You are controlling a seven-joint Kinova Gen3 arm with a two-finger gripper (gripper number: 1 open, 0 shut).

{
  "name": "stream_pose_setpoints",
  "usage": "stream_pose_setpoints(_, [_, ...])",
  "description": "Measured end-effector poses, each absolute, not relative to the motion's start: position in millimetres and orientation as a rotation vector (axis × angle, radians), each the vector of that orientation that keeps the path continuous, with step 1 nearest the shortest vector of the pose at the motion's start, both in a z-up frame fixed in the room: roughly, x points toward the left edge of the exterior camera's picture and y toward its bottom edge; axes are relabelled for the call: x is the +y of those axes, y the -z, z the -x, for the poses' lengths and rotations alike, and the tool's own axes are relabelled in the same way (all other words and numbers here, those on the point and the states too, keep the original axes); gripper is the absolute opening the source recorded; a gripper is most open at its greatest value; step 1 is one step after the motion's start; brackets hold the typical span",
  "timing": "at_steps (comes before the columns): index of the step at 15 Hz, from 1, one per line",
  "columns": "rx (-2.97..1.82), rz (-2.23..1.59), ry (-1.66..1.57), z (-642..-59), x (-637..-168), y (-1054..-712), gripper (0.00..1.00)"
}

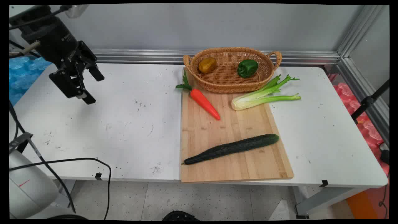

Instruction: Pick up the potato from the vegetable basket

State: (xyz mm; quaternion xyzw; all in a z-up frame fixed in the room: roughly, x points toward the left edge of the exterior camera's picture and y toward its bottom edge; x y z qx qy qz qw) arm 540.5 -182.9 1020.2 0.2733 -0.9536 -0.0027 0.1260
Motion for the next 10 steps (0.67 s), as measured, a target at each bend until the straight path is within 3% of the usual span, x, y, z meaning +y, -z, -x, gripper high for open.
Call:
stream_pose_setpoints(5, [-2.706,-0.929,-0.067,-540,-206,-1021,1.00])
stream_pose_setpoints(10, [-2.594,-1.047,-0.177,-525,-260,-1017,1.00])
